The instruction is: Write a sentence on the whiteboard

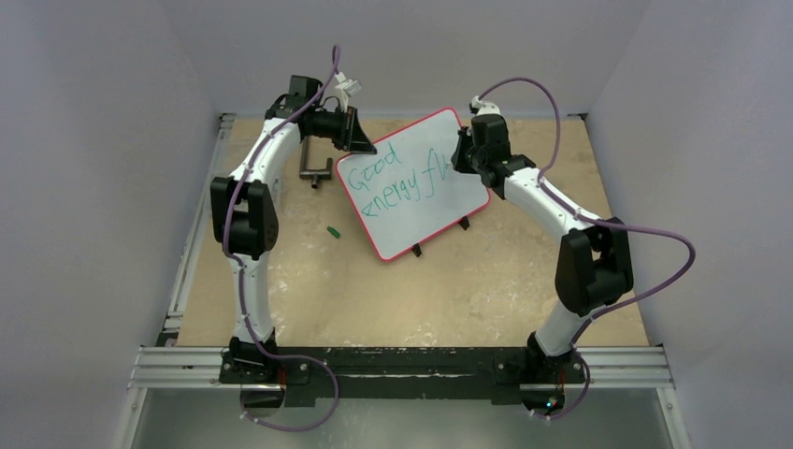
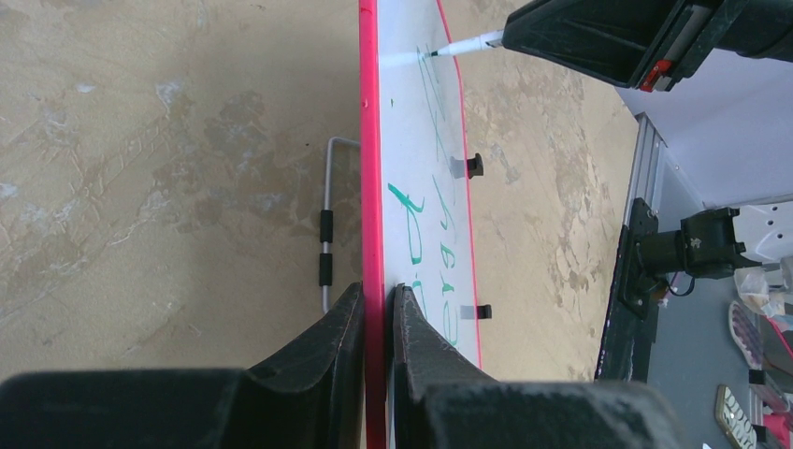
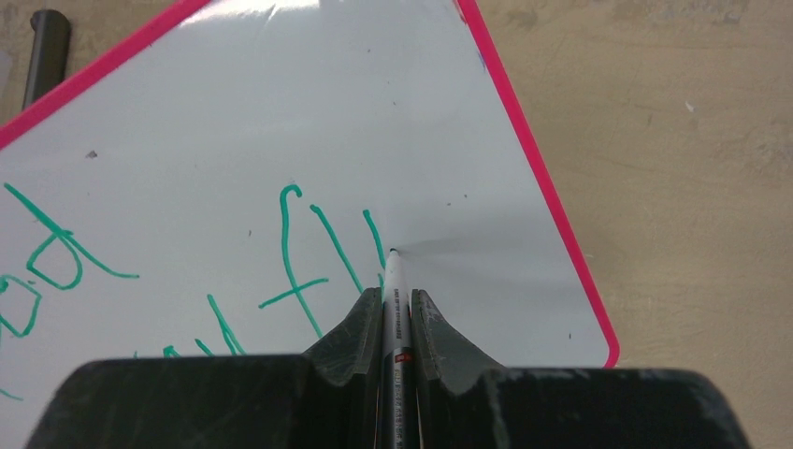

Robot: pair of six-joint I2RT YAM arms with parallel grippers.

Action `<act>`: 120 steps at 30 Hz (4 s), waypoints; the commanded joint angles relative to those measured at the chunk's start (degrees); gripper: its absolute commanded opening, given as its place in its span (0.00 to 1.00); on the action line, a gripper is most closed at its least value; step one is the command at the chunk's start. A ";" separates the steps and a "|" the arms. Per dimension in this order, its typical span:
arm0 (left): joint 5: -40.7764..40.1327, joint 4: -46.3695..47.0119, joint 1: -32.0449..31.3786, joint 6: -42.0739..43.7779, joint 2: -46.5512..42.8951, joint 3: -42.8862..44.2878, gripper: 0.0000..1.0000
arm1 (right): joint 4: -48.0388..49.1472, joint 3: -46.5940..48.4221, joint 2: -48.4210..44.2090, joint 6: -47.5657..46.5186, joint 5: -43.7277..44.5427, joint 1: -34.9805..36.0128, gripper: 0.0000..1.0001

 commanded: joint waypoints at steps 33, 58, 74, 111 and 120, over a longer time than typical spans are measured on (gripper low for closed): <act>1.49 1.63 -0.63 3.79 -3.94 0.14 0.00 | 1.23 3.83 1.36 0.63 -4.62 -0.23 0.00; 1.40 1.67 -0.55 3.80 -3.98 0.19 0.00 | 2.16 2.04 -6.14 0.31 -0.84 -0.24 0.00; 1.48 1.72 -0.54 3.87 -4.00 0.19 0.00 | 2.70 4.73 -0.35 1.10 -1.12 -1.19 0.00; 1.66 1.57 -0.50 3.96 -4.31 -0.08 0.00 | 2.06 2.66 1.49 0.86 0.56 -1.27 0.00; 1.84 1.73 -0.52 3.89 -4.34 -0.08 0.00 | 0.46 8.27 4.88 0.65 0.99 -1.37 0.00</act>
